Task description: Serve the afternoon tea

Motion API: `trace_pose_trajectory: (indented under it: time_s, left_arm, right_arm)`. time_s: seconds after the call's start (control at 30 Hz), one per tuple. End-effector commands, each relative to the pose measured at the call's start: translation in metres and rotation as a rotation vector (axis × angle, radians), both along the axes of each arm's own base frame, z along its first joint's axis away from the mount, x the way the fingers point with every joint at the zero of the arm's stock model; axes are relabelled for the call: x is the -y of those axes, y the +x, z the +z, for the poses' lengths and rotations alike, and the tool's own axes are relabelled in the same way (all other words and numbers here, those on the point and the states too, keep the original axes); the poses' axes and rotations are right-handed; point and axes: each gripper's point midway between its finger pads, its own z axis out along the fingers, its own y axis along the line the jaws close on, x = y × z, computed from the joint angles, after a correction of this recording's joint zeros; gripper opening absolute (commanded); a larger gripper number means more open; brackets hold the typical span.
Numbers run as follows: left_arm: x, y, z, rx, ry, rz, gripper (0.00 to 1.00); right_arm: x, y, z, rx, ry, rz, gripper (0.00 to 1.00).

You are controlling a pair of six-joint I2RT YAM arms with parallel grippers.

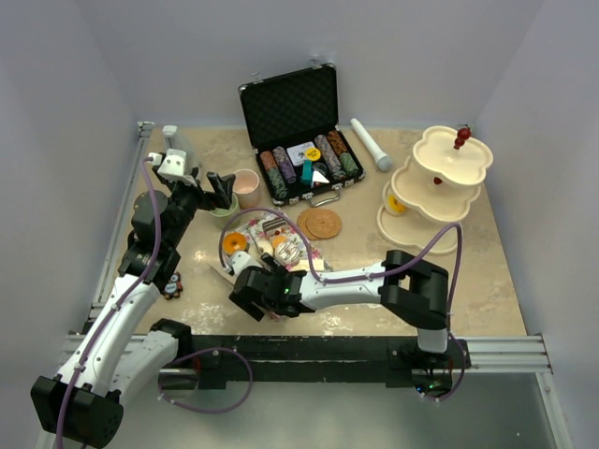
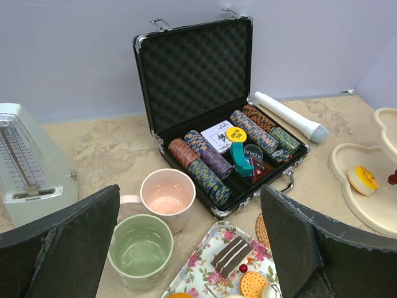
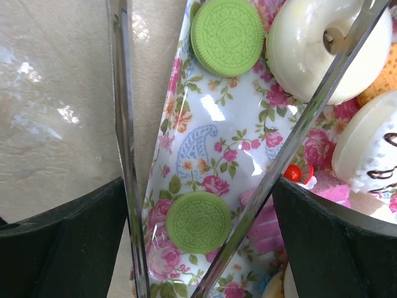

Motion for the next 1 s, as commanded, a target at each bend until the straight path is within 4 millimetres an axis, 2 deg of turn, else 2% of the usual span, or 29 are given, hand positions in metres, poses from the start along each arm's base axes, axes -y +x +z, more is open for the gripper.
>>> trace_pose_trajectory:
  time_s: [0.0, 0.33, 0.43, 0.5, 0.8, 0.97]
  left_arm:
    - [0.002, -0.001, 0.006, 0.031, -0.002, -0.012, 1.0]
    - [0.003, 0.0, 0.006, 0.03, -0.002, -0.012, 1.0]
    - [0.003, 0.0, 0.006, 0.03, -0.002, -0.012, 1.0]
    - [0.003, 0.0, 0.006, 0.03, -0.002, -0.012, 1.0]
    - [0.002, -0.001, 0.007, 0.033, -0.003, -0.011, 1.0]
    - [0.002, -0.001, 0.007, 0.034, -0.003, -0.012, 1.0]
  right_arm:
    - [0.005, 0.002, -0.016, 0.015, -0.033, -0.034, 0.98]
    - [0.016, 0.0, -0.03, 0.051, -0.079, -0.087, 0.92]
    - [0.017, 0.001, -0.032, 0.061, -0.086, -0.105, 0.86]
    - [0.015, 0.002, -0.023, 0.067, -0.076, -0.119, 0.83]
    - [-0.015, 0.0, 0.049, 0.036, 0.054, -0.072, 0.7]
    - [-0.018, -0.001, 0.068, -0.059, 0.091, -0.02, 0.67]
